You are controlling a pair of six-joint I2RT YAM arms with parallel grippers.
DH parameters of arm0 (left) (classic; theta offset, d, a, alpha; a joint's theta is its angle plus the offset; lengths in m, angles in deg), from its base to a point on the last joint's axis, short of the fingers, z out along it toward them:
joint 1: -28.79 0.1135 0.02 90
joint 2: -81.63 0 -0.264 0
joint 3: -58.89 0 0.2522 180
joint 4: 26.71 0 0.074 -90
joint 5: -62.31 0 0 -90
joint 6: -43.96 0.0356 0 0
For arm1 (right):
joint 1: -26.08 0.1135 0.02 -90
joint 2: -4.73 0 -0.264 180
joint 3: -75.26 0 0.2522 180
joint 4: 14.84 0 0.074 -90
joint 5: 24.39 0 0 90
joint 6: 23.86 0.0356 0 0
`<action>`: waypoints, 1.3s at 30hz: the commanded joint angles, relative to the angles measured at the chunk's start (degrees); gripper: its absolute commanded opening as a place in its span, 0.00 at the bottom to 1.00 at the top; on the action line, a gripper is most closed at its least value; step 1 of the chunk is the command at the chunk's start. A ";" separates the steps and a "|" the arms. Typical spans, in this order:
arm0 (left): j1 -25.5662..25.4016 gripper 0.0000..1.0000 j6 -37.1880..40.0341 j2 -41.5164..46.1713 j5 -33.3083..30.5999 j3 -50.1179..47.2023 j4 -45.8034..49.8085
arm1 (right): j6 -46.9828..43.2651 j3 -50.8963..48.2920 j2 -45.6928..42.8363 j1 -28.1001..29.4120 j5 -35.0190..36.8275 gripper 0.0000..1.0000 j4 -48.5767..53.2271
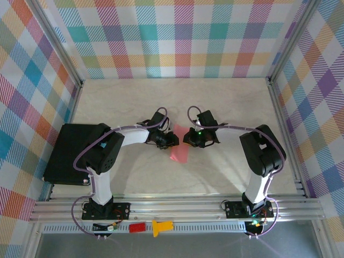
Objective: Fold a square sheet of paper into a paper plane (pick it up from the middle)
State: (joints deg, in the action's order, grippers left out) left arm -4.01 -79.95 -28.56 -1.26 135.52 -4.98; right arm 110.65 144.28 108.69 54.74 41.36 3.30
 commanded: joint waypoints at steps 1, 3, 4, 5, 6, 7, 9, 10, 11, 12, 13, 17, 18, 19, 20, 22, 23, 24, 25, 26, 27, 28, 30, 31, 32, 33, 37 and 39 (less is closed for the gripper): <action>0.36 0.25 1.21 -0.94 -3.08 0.54 5.05 | -0.52 1.60 1.80 0.43 1.03 0.10 4.23; 0.36 0.27 1.35 -0.22 -3.11 1.25 6.43 | 0.03 1.60 2.56 0.43 2.10 0.10 5.24; 0.36 0.28 1.31 0.41 -3.13 1.54 7.03 | 0.34 1.69 2.87 0.44 2.43 0.10 5.67; 0.33 0.30 1.22 1.10 -3.39 1.64 7.21 | 0.49 1.68 3.23 0.43 2.59 0.10 6.14; 0.30 0.31 0.97 1.73 -3.62 1.73 7.31 | 0.64 1.77 3.55 0.44 2.63 0.10 6.36; 0.29 0.32 0.87 2.42 -4.05 1.94 7.47 | 0.82 1.78 3.83 0.44 2.67 0.10 6.58; 0.28 0.36 0.84 3.43 -5.41 2.32 10.07 | 1.00 1.86 4.13 0.44 2.78 0.10 6.79; 0.33 0.38 0.85 3.81 -6.09 2.41 10.79 | 1.02 1.86 4.14 0.43 2.93 0.10 6.94; 0.34 0.40 1.00 4.14 -6.89 2.43 11.43 | 1.11 1.94 4.19 0.45 3.11 0.10 7.02; 0.28 0.42 1.18 4.35 -7.54 2.52 12.15 | 1.16 2.02 4.15 0.44 3.28 0.10 7.22; 0.30 0.45 1.31 4.37 -7.94 2.52 12.68 | 1.05 2.04 4.07 0.43 3.33 0.10 7.33; -0.11 0.54 1.85 3.81 -6.30 2.48 12.48 | 1.19 2.28 3.97 0.40 2.85 0.11 6.96; -0.40 0.56 1.98 3.61 -5.86 2.56 12.25 | 1.19 2.34 3.99 0.45 2.72 0.11 6.80; -0.79 0.59 2.16 3.35 -5.56 2.81 12.12 | 1.19 2.39 3.98 0.43 2.48 0.11 6.62; -1.14 0.60 2.37 3.03 -5.44 3.10 12.14 | 1.19 2.43 3.88 0.44 2.30 0.11 6.38; -1.64 0.62 2.79 2.57 -5.88 3.69 12.43 | 1.23 2.43 3.79 0.45 1.96 0.12 6.01; -1.74 0.63 2.97 2.26 -6.43 4.06 12.93 | 1.37 2.52 3.73 0.43 1.76 0.12 5.70; -1.77 0.62 3.06 1.74 -7.17 4.52 13.73 | 1.41 2.48 3.54 0.43 1.51 0.12 5.47; -1.82 0.62 3.30 1.20 -8.11 4.84 14.60 | 1.45 2.48 3.36 0.43 1.32 0.12 5.26; -1.79 0.62 3.48 0.77 -9.06 5.13 15.48 | 1.37 2.63 3.19 0.43 1.17 0.13 5.16; -1.78 0.61 3.58 0.32 -10.24 5.32 16.23 | 1.29 2.75 2.89 0.51 0.98 0.13 5.04; -1.78 0.59 3.57 -0.16 -11.43 5.48 16.93 | 1.13 2.87 2.38 0.43 0.87 0.13 4.95; -1.80 0.56 3.36 -1.18 -13.56 5.77 18.36 | 0.75 3.01 1.18 0.43 1.12 0.15 4.82; -1.82 0.53 3.11 -1.49 -14.61 5.77 18.82 | 0.54 3.01 0.31 0.44 1.34 0.16 4.68; -1.75 0.51 2.76 -1.73 -15.58 5.69 19.09 | 0.28 3.01 -0.48 0.43 1.68 0.17 4.74; -1.74 0.49 2.31 -1.89 -16.49 5.51 19.19 | 0.14 2.85 -1.47 0.37 2.40 0.18 4.67; -1.74 0.44 1.25 -2.37 -18.25 5.05 18.92 | -0.52 1.81 -5.05 0.34 5.52 0.21 4.92; -1.74 0.42 0.74 -2.64 -18.86 5.15 18.93 | -0.52 1.13 -6.28 0.24 7.21 0.21 5.28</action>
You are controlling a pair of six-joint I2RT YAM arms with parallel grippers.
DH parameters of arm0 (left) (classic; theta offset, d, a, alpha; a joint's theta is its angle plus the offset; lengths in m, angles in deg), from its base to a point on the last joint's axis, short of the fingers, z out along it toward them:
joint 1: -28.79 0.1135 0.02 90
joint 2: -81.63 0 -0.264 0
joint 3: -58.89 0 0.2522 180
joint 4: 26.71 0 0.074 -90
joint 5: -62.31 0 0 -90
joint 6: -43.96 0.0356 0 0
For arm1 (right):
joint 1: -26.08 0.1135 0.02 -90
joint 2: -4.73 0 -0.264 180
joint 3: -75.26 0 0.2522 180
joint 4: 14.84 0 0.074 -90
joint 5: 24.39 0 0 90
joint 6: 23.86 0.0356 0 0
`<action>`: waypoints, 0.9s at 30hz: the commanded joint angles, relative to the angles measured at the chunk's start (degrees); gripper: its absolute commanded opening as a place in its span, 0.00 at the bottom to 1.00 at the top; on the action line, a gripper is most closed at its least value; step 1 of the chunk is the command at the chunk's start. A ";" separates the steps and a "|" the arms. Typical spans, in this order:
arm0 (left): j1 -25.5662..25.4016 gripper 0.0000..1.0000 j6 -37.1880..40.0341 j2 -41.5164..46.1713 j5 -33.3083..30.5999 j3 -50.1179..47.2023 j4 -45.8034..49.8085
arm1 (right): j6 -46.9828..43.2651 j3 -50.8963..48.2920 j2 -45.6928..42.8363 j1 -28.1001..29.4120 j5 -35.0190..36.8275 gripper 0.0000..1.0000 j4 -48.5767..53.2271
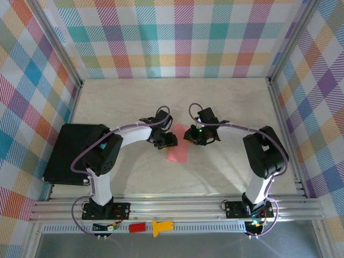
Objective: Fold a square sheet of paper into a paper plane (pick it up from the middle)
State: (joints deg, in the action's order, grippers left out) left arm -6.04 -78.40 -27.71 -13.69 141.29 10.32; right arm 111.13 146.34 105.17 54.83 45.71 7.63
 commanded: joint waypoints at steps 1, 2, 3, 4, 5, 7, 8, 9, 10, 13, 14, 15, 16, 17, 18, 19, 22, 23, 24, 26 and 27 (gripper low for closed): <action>0.29 0.41 -1.08 -3.67 -6.70 -0.64 3.76 | -0.97 -1.36 -3.40 0.08 3.71 0.21 0.94; 0.30 0.40 -1.37 -3.69 -7.06 -0.61 3.77 | -0.75 -1.80 -3.89 0.03 4.40 0.21 0.94; 0.38 0.40 -1.64 -3.93 -7.40 -0.64 3.85 | -0.55 -2.29 -4.51 -0.09 5.05 0.21 0.76; 0.42 0.39 -1.83 -4.00 -7.71 -0.63 3.85 | -0.29 -2.92 -4.96 -0.20 5.58 0.21 0.57; 0.44 0.39 -2.15 -4.14 -7.77 -0.61 3.85 | 0.07 -3.38 -5.36 -0.31 5.91 0.21 0.33; 0.46 0.39 -3.05 -4.36 -7.93 -0.66 3.54 | 0.67 -4.17 -5.97 -0.54 6.40 0.21 -0.14; 0.46 0.39 -3.50 -4.55 -8.02 -0.70 3.41 | 0.86 -4.47 -6.11 -0.57 6.62 0.21 -0.43; 0.46 0.40 -3.92 -4.73 -8.02 -0.60 3.28 | 1.05 -4.79 -6.34 -0.63 6.86 0.21 -0.57; 0.46 0.40 -4.36 -4.96 -8.17 -0.53 3.41 | 1.40 -5.06 -6.49 -0.70 7.19 0.21 -0.75; 0.54 0.40 -5.78 -5.47 -9.11 -0.35 3.55 | 2.19 -5.77 -7.06 -0.93 7.83 0.21 -1.23; 0.51 0.40 -5.96 -5.67 -9.08 -0.44 3.50 | 2.45 -6.11 -7.41 -1.00 8.07 0.21 -1.49; 0.55 0.40 -5.98 -5.82 -8.93 -0.36 3.44 | 2.62 -6.28 -7.69 -1.06 8.32 0.21 -1.71; 0.51 0.40 -6.22 -6.18 -8.85 -0.27 3.48 | 2.73 -6.58 -8.00 -1.22 8.51 0.21 -1.77; 0.50 0.41 -6.31 -6.43 -8.64 -0.11 3.54 | 2.80 -6.74 -8.20 -1.29 8.71 0.21 -1.93; 0.55 0.42 -6.22 -6.70 -8.44 -0.01 3.63 | 2.82 -6.89 -8.32 -1.33 8.78 0.21 -1.93; 0.50 0.42 -6.14 -6.97 -8.30 0.04 3.79 | 2.82 -7.00 -8.49 -1.46 8.83 0.21 -1.92; 0.53 0.43 -5.62 -7.49 -8.03 0.26 4.32 | 2.71 -7.21 -8.71 -1.64 8.67 0.21 -1.92; 0.46 0.43 -5.42 -7.63 -8.02 0.26 4.50 | 2.74 -7.18 -8.61 -1.71 8.65 0.21 -2.03; 0.46 0.43 -5.22 -7.61 -7.88 0.29 4.62 | 2.70 -7.21 -8.60 -1.75 8.56 0.21 -2.02; 0.46 0.43 -4.89 -7.76 -7.77 0.27 4.84 | 2.73 -7.27 -8.47 -1.80 8.39 0.21 -2.12; 0.46 0.43 -4.59 -7.81 -7.66 0.27 4.91 | 2.73 -7.29 -8.50 -1.78 8.39 0.21 -2.20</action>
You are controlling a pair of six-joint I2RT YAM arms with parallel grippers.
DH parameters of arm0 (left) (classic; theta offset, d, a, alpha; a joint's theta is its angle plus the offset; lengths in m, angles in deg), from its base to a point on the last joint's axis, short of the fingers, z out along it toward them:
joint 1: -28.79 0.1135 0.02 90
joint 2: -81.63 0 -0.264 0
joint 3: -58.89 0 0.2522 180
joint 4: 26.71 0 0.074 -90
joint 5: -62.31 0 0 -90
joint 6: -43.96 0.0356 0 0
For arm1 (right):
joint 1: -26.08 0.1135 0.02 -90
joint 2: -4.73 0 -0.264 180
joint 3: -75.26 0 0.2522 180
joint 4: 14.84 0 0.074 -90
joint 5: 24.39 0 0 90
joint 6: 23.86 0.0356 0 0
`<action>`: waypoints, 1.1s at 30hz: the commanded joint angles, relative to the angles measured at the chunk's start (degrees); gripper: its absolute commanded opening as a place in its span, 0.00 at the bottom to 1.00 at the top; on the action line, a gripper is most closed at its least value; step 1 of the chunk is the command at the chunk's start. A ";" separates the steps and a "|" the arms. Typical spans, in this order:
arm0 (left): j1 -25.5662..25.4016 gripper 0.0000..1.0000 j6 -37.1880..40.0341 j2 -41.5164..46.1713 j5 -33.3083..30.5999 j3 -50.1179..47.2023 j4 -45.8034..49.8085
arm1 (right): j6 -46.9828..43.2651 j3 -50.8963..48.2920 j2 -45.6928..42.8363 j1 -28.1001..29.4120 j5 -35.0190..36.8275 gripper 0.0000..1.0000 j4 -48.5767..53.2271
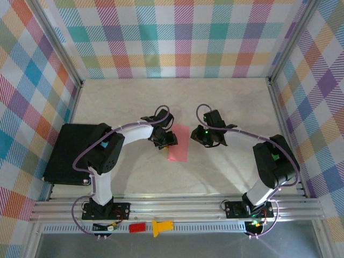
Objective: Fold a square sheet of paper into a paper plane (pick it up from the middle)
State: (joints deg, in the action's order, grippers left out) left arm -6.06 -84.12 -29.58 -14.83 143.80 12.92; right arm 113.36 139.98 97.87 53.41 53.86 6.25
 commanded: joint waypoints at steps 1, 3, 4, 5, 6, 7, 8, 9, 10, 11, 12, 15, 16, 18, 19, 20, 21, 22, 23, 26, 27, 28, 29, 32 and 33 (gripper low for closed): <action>0.51 0.43 1.30 -5.97 -6.32 -2.17 2.28 | 0.50 -0.92 -1.10 -0.45 0.15 0.21 -0.89; 0.54 0.43 1.71 -6.20 -6.14 -2.01 2.45 | 0.50 -0.86 -0.95 -0.39 0.02 0.21 -1.00; 0.49 0.43 2.00 -6.41 -5.81 -1.91 2.43 | 0.37 -0.78 -0.86 -0.43 -0.11 0.21 -1.13; 0.49 0.43 2.26 -6.53 -5.50 -1.75 2.43 | 0.33 -0.86 -0.86 -0.38 -0.12 0.21 -1.18; 0.49 0.43 2.48 -6.65 -5.19 -1.71 2.35 | 0.33 -0.85 -0.87 -0.44 -0.22 0.21 -1.21; 0.49 0.43 2.77 -6.80 -4.89 -1.68 2.41 | 0.26 -0.85 -0.90 -0.39 -0.21 0.21 -1.23; 0.49 0.43 3.08 -6.82 -4.57 -1.56 2.32 | 0.23 -0.81 -0.94 -0.44 -0.21 0.21 -1.35; 0.49 0.43 3.32 -6.98 -4.42 -1.55 2.28 | 0.10 -0.91 -0.99 -0.40 -0.21 0.21 -1.46; 0.49 0.43 3.70 -6.99 -4.10 -1.55 2.09 | 0.13 -0.97 -1.11 -0.39 -0.14 0.21 -1.44; 0.49 0.43 3.97 -7.06 -3.78 -1.55 1.94 | 0.15 -1.04 -1.27 -0.44 -0.12 0.21 -1.53; 0.49 0.43 4.25 -7.08 -3.66 -1.55 1.92 | 0.23 -1.11 -1.34 -0.43 0.01 0.21 -1.59; 0.49 0.43 4.94 -7.35 -3.37 -1.46 1.74 | 0.63 -1.30 -1.86 -0.59 0.06 0.21 -1.79; 0.49 0.43 4.94 -7.53 -3.37 -1.42 1.83 | 0.76 -1.30 -2.02 -0.61 0.06 0.21 -1.82; 0.55 0.44 4.82 -8.00 -3.21 -1.13 1.84 | 0.92 -1.23 -2.21 -0.70 0.14 0.21 -1.79; 0.49 0.44 4.64 -8.27 -3.11 -1.02 1.86 | 1.00 -1.28 -2.35 -0.79 0.23 0.21 -1.77; 0.53 0.44 4.54 -8.41 -3.11 -0.95 1.73 | 1.02 -1.37 -2.45 -0.75 0.28 0.21 -1.80; 0.49 0.44 4.46 -8.57 -3.03 -0.85 1.75 | 1.04 -1.39 -2.46 -0.90 0.32 0.21 -1.80; 0.51 0.44 4.41 -8.74 -3.02 -0.76 1.71 | 1.00 -1.32 -2.49 -0.88 0.32 0.21 -1.82; 0.49 0.44 4.34 -8.81 -3.11 -0.75 1.73 | 0.95 -1.34 -2.36 -0.88 0.29 0.21 -1.77; 0.49 0.44 4.15 -9.08 -3.52 -0.60 2.07 | 0.77 -1.30 -1.85 -0.88 -0.31 0.21 -1.87; 0.49 0.44 3.99 -9.25 -3.61 -0.65 2.24 | 0.76 -1.21 -1.62 -0.88 -0.65 0.21 -2.00; 0.49 0.44 3.96 -9.36 -3.62 -0.58 2.24 | 0.67 -1.21 -1.48 -0.88 -1.03 0.21 -2.14; 0.53 0.44 3.93 -9.53 -3.64 -0.49 2.30 | 0.65 -1.13 -1.19 -0.94 -1.38 0.21 -2.40; 0.49 0.44 3.72 -9.83 -3.63 -0.45 2.41 | 0.42 -0.86 -0.36 -0.92 -2.79 0.21 -2.96; 0.49 0.44 3.79 -9.91 -3.63 -0.47 2.35 | 0.31 -0.76 -0.17 -0.88 -3.28 0.21 -3.22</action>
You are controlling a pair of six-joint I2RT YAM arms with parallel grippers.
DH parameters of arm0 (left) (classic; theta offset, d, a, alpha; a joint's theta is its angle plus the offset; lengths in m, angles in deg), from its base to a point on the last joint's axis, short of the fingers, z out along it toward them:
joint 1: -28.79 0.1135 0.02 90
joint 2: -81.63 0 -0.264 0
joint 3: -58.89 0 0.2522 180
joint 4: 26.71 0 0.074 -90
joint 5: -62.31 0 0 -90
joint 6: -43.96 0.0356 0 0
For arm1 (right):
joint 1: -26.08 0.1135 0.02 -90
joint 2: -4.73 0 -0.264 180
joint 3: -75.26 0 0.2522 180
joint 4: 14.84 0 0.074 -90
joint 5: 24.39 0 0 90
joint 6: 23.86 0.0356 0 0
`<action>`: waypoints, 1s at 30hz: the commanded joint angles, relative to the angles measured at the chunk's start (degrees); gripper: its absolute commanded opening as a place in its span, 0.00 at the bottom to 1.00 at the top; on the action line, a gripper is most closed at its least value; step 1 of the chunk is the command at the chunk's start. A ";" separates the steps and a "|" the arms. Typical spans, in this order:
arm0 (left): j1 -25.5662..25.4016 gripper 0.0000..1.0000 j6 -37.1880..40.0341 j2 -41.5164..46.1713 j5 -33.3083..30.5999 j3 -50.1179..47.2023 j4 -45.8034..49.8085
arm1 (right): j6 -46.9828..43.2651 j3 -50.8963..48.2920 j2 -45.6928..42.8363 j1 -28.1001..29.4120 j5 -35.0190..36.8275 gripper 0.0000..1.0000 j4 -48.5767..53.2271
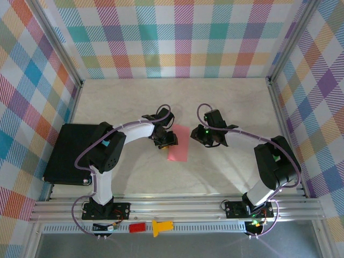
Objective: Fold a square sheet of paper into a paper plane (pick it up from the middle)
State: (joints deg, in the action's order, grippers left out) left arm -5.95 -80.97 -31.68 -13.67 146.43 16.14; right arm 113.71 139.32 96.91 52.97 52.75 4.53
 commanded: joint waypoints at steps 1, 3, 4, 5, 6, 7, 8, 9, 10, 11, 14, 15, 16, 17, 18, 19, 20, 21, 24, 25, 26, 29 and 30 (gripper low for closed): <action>0.38 0.44 0.56 -7.95 -4.79 -3.10 -0.80 | -0.05 0.01 1.11 -0.44 -2.78 0.21 -1.80; 0.38 0.44 0.57 -8.06 -4.79 -3.04 -0.78 | -0.45 0.32 1.87 -0.44 -3.97 0.21 -2.24; 0.38 0.45 0.57 -8.09 -4.77 -3.07 -0.61 | -0.54 0.49 2.19 -0.44 -4.56 0.20 -2.40; 0.38 0.45 0.55 -8.15 -4.84 -3.11 -0.60 | -0.70 0.67 2.58 -0.35 -5.15 0.20 -2.58; 0.38 0.45 0.57 -8.23 -4.79 -3.11 -0.52 | -0.64 0.70 2.88 -0.35 -5.60 0.20 -2.81; 0.38 0.45 0.53 -8.27 -4.92 -3.03 -0.51 | -0.55 0.67 3.15 -0.27 -6.04 0.20 -3.09; 0.38 0.46 0.49 -8.40 -5.02 -3.08 -0.42 | -0.58 0.71 3.43 -0.26 -6.48 0.20 -3.35; 0.38 0.46 0.42 -8.48 -5.06 -3.07 -0.35 | -0.59 0.72 3.67 -0.22 -6.87 0.20 -3.54; 0.38 0.46 0.37 -8.55 -5.14 -3.03 -0.18 | -0.55 0.72 3.96 -0.18 -7.29 0.20 -3.71; 0.38 0.46 0.27 -8.64 -5.14 -3.03 -0.16 | -0.54 0.79 4.24 -0.15 -7.73 0.20 -3.92; 0.38 0.46 0.17 -8.74 -5.20 -3.03 -0.22 | -0.64 0.98 4.84 0.13 -8.36 0.20 -4.33; 0.42 0.46 0.13 -8.72 -5.32 -3.11 -0.19 | -0.62 1.07 5.06 0.23 -8.54 0.20 -4.40; 0.38 0.46 0.18 -8.78 -5.40 -3.11 -0.12 | -0.59 1.11 5.26 0.26 -8.73 0.20 -4.51; 0.38 0.46 0.13 -8.71 -5.41 -3.11 -0.16 | -0.69 1.24 5.51 0.35 -8.96 0.20 -4.62; 0.38 0.46 0.13 -8.76 -5.41 -3.11 -0.12 | -0.66 1.37 5.76 0.43 -9.26 0.19 -4.66; 0.38 0.46 0.13 -8.85 -5.42 -3.12 -0.08 | -0.79 1.61 6.20 0.45 -9.59 0.19 -4.76; 0.38 0.46 0.14 -8.85 -5.41 -3.11 -0.08 | -0.78 1.88 6.50 0.62 -9.79 0.19 -4.80; 0.38 0.46 0.13 -8.92 -5.36 -3.13 -0.08 | -0.75 2.16 7.04 0.84 -10.06 0.19 -4.73; 0.38 0.46 0.11 -9.00 -5.41 -3.21 -0.08 | -0.68 2.92 8.51 1.29 -10.77 0.18 -4.73; 0.38 0.46 0.13 -9.03 -5.47 -3.21 -0.08 | -0.70 3.23 8.96 1.50 -10.95 0.17 -4.77; 0.38 0.46 0.06 -8.96 -5.49 -3.29 -0.08 | -0.67 3.38 9.41 1.58 -11.20 0.17 -4.78; 0.38 0.46 0.03 -9.10 -5.50 -3.36 -0.08 | -0.65 4.24 10.66 1.90 -12.22 0.15 -5.03; 0.38 0.46 0.03 -9.01 -5.50 -3.38 -0.08 | -0.74 4.56 11.11 2.01 -12.61 0.14 -4.99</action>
State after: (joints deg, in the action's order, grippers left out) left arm -5.95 -81.17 -32.43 -13.65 146.80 16.64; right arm 113.67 142.10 106.72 54.50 42.41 0.75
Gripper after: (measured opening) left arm 0.460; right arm 0.143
